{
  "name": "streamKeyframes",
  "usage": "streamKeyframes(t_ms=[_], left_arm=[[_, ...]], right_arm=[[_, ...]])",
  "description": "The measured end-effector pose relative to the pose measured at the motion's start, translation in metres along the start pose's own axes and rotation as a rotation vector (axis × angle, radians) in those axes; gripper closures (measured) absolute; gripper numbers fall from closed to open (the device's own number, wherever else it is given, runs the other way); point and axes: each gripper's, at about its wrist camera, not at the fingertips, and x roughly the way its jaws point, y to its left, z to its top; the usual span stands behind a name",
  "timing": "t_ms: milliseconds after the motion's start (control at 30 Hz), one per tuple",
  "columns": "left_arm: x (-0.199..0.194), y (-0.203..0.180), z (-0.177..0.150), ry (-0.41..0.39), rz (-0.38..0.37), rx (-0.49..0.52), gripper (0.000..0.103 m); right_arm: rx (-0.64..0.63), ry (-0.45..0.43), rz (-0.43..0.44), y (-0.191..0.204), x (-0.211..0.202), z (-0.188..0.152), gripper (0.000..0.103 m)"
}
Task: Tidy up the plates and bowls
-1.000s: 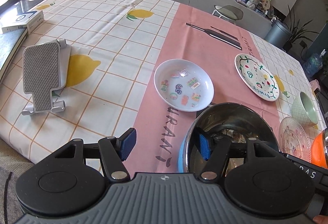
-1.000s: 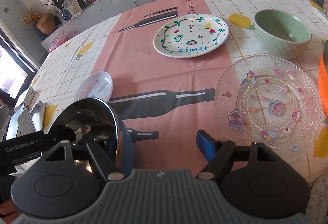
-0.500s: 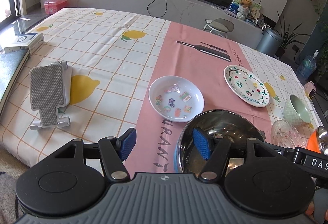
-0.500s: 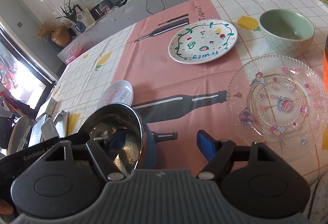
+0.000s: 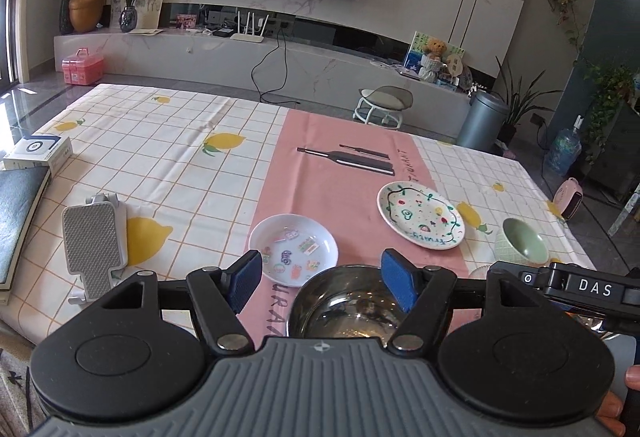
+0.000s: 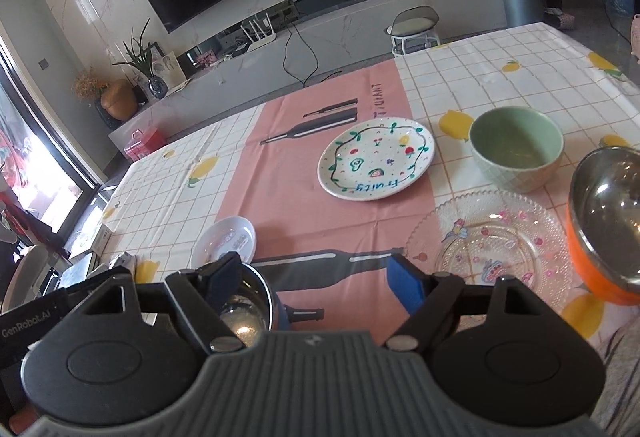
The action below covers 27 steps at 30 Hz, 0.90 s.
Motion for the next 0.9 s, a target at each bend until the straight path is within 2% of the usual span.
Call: streamKeyframes(t_ms=[233, 367, 467, 600, 733, 900], left_arm=[[-0.015, -0.019, 0.010, -0.028, -0.061, 0.025, 0.023], [-0.017, -0.031, 0.015, -0.004, -0.160, 0.038, 0.023], [-0.015, -0.039, 0.019, 0.020, -0.206, 0.039, 0.023], [-0.012, -0.056, 0.024, 0.048, -0.207, 0.056, 0.023], [-0.013, -0.078, 0.026, 0.036, -0.195, 0.132, 0.023], [-0.009, -0.109, 0.030, 0.055, -0.207, 0.203, 0.023]], right_arm=[[-0.025, -0.075, -0.065, -0.012, -0.038, 0.015, 0.023], [-0.021, -0.118, -0.117, -0.025, -0.059, 0.020, 0.023], [-0.019, -0.142, -0.172, -0.038, -0.072, 0.025, 0.022], [0.010, -0.170, -0.230, -0.060, -0.086, 0.027, 0.022], [0.041, -0.179, -0.274, -0.080, -0.094, 0.028, 0.022], [0.070, -0.153, -0.314, -0.105, -0.099, 0.027, 0.018]])
